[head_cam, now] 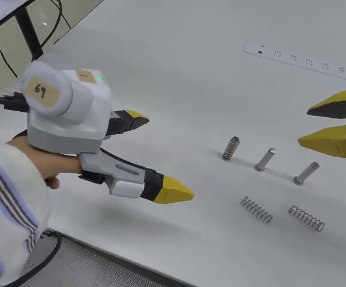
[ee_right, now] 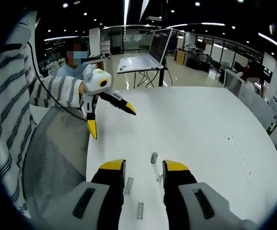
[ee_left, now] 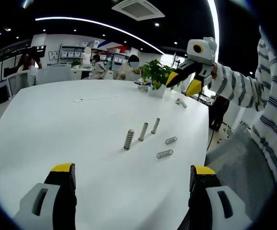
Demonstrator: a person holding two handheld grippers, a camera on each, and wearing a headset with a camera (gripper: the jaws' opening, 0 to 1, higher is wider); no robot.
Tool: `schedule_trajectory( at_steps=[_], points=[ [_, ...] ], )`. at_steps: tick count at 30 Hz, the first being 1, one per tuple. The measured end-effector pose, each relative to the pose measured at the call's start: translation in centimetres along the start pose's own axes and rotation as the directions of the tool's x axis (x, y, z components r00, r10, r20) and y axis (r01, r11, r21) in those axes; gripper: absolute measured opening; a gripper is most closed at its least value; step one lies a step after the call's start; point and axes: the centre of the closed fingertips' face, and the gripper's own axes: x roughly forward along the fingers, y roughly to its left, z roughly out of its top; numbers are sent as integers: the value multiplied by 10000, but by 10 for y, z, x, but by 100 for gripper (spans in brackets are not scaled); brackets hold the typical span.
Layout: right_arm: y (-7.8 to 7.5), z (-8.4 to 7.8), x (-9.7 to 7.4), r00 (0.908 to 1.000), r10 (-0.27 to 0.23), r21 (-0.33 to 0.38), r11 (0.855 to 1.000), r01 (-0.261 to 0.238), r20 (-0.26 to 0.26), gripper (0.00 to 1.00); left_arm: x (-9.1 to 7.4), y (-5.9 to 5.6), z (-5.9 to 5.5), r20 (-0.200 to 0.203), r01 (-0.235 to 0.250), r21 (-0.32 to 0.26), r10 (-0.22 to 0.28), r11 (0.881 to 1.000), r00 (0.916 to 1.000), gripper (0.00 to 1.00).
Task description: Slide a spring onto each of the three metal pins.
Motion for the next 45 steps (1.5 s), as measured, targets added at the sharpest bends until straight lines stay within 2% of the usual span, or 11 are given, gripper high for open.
schedule_trajectory(
  at_steps=[6,13,21,24,30,31,33,37,39,42,45],
  points=[
    [-2,-13,-9,9979,-456,805,9959,417,470,30,-4,0,2,30,-30,-66,30,10000,10000,98],
    [0,-32,-19,9898,-1031,1592,9834,865,986,34,-9,0,1,-60,-24,-63,24,10000,10000,98],
    [6,-61,-33,9748,-1664,2940,9486,1171,1485,39,-14,3,4,70,-192,-216,194,9996,9998,98],
    [6,-71,-39,9663,-1979,3256,9356,1362,1646,43,-15,3,4,30,-195,-199,196,9996,9998,98],
    [10,-81,-43,9512,-2349,3642,9191,1503,2003,53,-17,2,2,-28,-143,-233,142,9996,9999,98],
    [10,-83,-44,9459,-2488,3801,9116,1562,2080,55,-17,2,1,-51,-130,-242,129,9996,9999,98],
    [14,-84,-43,9397,-2562,3894,9082,1537,2266,63,-18,1,1,-43,-121,-247,120,9996,9999,98],
    [17,-90,-42,9343,-2682,4033,9015,1573,2350,73,-18,0,1,-77,-95,-255,93,9996,9999,98],
    [19,-96,-40,9363,-2718,4237,8919,1584,2222,73,-19,0,1,-80,-93,-257,91,9996,9999,98],
    [24,-106,-35,9412,-2712,4341,8861,1624,2015,77,-20,1,0,-78,-91,-296,89,9995,9999,98],
    [27,-113,-33,9376,-2881,4547,8735,1739,1949,86,-20,0,-1,-155,-52,-321,47,9995,9999,98]
  ],
)
